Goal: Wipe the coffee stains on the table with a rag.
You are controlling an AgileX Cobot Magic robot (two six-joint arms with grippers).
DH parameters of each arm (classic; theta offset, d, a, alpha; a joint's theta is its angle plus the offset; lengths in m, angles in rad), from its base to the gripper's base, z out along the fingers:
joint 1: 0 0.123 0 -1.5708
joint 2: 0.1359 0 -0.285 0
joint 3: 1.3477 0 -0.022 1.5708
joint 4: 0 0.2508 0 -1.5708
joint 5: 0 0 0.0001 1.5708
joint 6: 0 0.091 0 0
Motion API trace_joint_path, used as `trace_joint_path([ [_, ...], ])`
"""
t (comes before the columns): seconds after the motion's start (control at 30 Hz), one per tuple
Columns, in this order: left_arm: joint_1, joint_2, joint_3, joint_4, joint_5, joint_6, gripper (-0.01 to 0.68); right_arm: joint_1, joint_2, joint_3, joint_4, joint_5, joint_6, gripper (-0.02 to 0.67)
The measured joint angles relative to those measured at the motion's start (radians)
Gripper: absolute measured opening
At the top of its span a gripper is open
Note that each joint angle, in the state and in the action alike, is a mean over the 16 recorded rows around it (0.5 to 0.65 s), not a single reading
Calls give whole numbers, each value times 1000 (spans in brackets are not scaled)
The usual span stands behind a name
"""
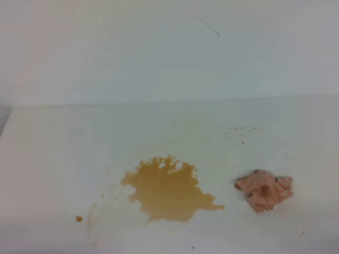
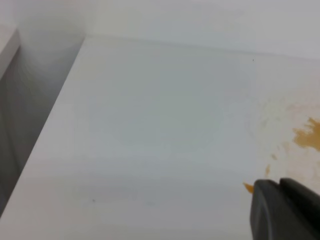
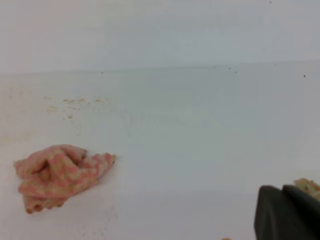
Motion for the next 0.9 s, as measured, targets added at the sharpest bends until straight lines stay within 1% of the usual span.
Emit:
trace_joint_path([
  [0.9,0,-3,-7,0,4,0,-2,0,0,0,0,0,0,-3],
])
